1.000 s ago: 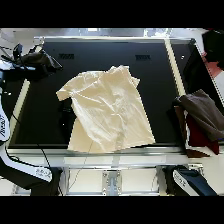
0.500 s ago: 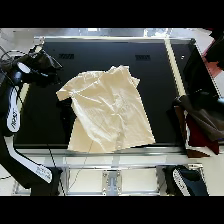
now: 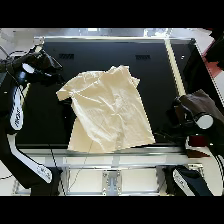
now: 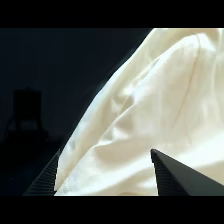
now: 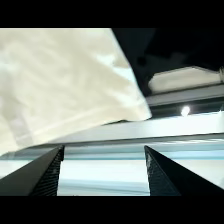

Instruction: Fold the shirts.

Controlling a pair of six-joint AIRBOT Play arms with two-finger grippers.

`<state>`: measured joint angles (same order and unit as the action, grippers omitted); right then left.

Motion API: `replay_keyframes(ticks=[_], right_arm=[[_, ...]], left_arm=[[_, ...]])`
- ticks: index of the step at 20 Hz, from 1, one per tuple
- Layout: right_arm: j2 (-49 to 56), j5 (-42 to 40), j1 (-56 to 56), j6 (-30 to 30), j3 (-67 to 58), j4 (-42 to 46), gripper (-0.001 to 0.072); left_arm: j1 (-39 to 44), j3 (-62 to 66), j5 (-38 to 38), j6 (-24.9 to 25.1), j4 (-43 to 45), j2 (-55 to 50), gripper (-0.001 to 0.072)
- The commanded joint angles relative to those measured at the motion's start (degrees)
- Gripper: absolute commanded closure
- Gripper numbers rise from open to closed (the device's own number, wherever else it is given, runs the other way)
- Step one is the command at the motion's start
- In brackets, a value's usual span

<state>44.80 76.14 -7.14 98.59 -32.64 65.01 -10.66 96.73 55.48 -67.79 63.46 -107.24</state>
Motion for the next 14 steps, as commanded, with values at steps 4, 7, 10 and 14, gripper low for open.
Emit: replay_keyframes(ticks=[4, 7, 10, 14], right_arm=[[12.9, -8.6, 0.0, -8.4, 5.6, -6.0, 0.0165], [15.7, -10.3, 0.0, -10.7, 5.6, -4.9, 0.0165], [15.7, -13.5, 0.0, -10.8, 5.6, -2.3, 0.0165], [15.7, -14.3, 0.0, -10.8, 5.6, -1.6, 0.0166]], left_arm=[[1.6, 0.2, -0.4, 1.1, -1.0, -1.7, 0.0066], [2.4, 0.2, -1.0, 1.2, -0.9, -3.1, 0.0066], [3.1, 0.3, -3.0, 1.2, -0.9, -3.8, 0.0066], [3.7, 0.3, -3.9, 1.2, -0.9, -4.6, 0.0089]])
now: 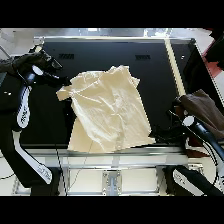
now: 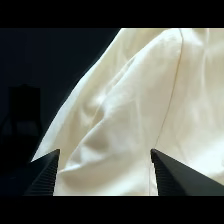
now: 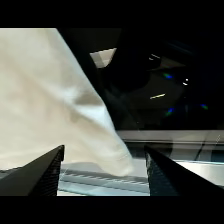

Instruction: Fold the shirts.

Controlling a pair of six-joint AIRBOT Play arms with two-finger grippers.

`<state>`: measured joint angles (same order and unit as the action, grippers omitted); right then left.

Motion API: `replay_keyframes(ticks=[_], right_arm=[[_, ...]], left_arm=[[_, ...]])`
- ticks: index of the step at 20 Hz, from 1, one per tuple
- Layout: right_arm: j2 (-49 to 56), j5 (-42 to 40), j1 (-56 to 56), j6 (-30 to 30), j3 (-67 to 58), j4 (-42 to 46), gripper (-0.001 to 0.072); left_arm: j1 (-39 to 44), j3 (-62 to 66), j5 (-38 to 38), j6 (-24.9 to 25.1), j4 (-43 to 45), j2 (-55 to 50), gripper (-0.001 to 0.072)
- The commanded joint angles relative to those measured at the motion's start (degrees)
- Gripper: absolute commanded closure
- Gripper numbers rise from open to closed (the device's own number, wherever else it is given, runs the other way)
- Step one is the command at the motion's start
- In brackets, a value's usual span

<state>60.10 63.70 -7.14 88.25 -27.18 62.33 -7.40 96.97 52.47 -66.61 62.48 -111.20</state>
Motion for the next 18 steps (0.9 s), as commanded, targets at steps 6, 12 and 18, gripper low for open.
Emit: replay_keyframes(ticks=[6, 12, 18], right_arm=[[0.4, -5.1, 0.0, -0.6, 0.1, -2.4, 0.0442], [0.4, -4.8, 0.0, -0.9, 0.1, -2.8, 0.0619], [0.4, -4.8, 0.0, -1.0, -0.6, -1.2, 0.0691]], left_arm=[[1.4, 0.0, -0.8, 0.0, 0.0, -2.0, 0.0246], [1.3, 0.0, -0.9, 0.1, 0.1, -2.7, 0.0477], [1.5, 0.0, 0.8, 0.2, 0.1, -1.9, 0.0695]])
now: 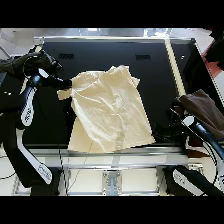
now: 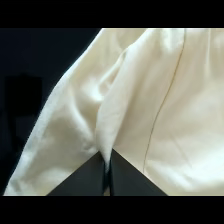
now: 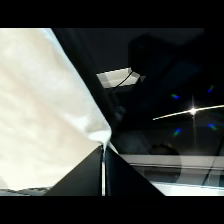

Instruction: Fold the shirts.

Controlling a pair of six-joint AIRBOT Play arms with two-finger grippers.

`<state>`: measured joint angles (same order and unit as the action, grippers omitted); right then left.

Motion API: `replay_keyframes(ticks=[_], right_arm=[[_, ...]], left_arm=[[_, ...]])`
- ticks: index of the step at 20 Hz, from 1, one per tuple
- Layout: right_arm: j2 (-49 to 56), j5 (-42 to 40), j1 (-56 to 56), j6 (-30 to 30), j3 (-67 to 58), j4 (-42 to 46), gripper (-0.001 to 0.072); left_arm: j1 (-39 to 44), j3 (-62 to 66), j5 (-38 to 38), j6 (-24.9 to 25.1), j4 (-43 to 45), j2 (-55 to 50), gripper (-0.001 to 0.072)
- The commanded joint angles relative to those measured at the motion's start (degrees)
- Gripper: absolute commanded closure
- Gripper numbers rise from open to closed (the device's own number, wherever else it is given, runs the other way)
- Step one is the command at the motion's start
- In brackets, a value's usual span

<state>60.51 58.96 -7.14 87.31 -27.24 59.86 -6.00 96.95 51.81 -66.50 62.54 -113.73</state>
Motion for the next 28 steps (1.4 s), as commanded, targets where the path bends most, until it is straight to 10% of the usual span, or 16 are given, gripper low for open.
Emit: replay_keyframes(ticks=[1, 7, 12, 17, 18, 19, 20, 21, 28], right_arm=[[0.0, -0.1, 0.0, 0.0, -2.3, 4.3, 0.0692], [0.3, -5.4, -3.2, 0.3, -27.9, 17.0, 0.0694], [10.0, -8.0, -6.7, 0.2, -53.4, 12.7, 0.0693], [26.1, -7.5, -2.3, 0.1, -69.0, 4.7, 0.0682], [28.3, -7.5, -1.0, 0.1, -69.8, 4.3, 0.0528], [29.7, -7.5, 0.2, 0.2, -69.8, 4.2, 0.0263], [30.5, -7.3, 1.4, 0.2, -69.9, 4.3, 0.015], [30.5, -7.3, 2.2, 0.1, -69.9, 4.4, 0.0151], [18.8, 0.6, -3.1, 0.0, -80.7, 12.7, 0.0165]], left_arm=[[-0.1, 0.1, 2.5, 0.1, 0.4, 1.6, 0.0695], [-4.2, 0.0, 24.2, -5.6, 14.6, 12.8, 0.0696], [-3.9, -3.0, 38.7, -6.9, 1.5, 19.0, 0.0696], [6.7, -15.1, 30.2, -6.8, -4.2, 23.8, 0.0694], [9.0, -16.2, 28.7, -6.8, -4.1, 23.5, 0.0669], [11.1, -16.4, 26.9, -6.8, -4.1, 23.1, 0.0508], [12.4, -16.4, 24.4, -6.6, -4.1, 22.9, 0.027], [12.9, -16.3, 20.6, -6.6, -4.2, 23.2, 0.0125], [-0.2, -13.1, -6.1, -7.4, -4.3, 33.4, 0.0114]])
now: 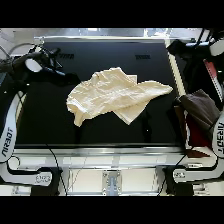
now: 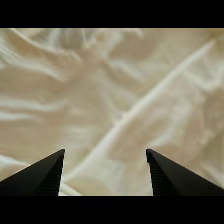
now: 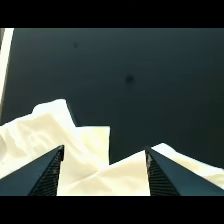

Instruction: Fold the shirts.

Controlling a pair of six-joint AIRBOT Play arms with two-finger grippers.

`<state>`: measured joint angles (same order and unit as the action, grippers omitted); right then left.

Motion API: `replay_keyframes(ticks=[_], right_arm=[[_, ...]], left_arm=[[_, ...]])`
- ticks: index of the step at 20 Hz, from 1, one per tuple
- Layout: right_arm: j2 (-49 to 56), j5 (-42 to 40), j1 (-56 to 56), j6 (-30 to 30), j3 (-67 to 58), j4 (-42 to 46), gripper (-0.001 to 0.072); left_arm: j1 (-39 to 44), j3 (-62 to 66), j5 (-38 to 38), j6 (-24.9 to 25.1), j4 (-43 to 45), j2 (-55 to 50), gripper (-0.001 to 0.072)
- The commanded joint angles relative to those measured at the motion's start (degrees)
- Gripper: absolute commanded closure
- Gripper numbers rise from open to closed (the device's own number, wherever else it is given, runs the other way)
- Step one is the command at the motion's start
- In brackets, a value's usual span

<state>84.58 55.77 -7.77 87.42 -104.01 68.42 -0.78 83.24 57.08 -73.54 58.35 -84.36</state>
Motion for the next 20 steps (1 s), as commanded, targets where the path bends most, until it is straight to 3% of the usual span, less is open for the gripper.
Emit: replay_keyframes(ticks=[1, 3, 5, 7, 11, 14, 16, 20], right_arm=[[-8.7, 4.1, -3.8, -0.2, -4.0, 5.2, 0.0165], [-15.9, 6.3, -6.5, -1.0, -3.8, 7.4, 0.0165], [-22.4, 10.4, -9.0, -1.1, -3.5, 9.7, 0.0165], [-28.6, 15.0, -11.5, -1.1, -1.5, 10.3, 0.0166], [-41.7, 15.5, -13.3, 2.2, 11.5, 9.6, 0.0166], [-51.0, 11.0, -13.3, 11.4, 26.8, 9.0, 0.0166], [-55.7, 7.1, -13.3, 16.5, 37.0, 5.9, 0.0165], [-58.2, 7.5, -13.2, 17.6, 51.6, -5.5, 0.0165]], left_arm=[[-8.3, 0.6, -10.7, -2.2, -0.1, 4.5, 0.0128], [-13.6, 0.6, -1.6, -5.5, -0.1, 3.5, 0.0127], [-17.4, 0.6, 9.8, -5.8, -0.1, 0.8, 0.0126], [-19.8, 0.4, 15.7, -5.8, -0.1, -2.2, 0.0126], [-20.4, -0.7, 17.2, -6.6, -0.1, -8.1, 0.0126], [-17.9, -0.7, 17.2, -5.0, -0.5, -13.9, 0.0126], [-15.9, -0.7, 17.1, -1.7, -4.3, -16.9, 0.0126], [-12.4, -0.6, 14.1, 0.7, -7.7, -21.4, 0.0126]])
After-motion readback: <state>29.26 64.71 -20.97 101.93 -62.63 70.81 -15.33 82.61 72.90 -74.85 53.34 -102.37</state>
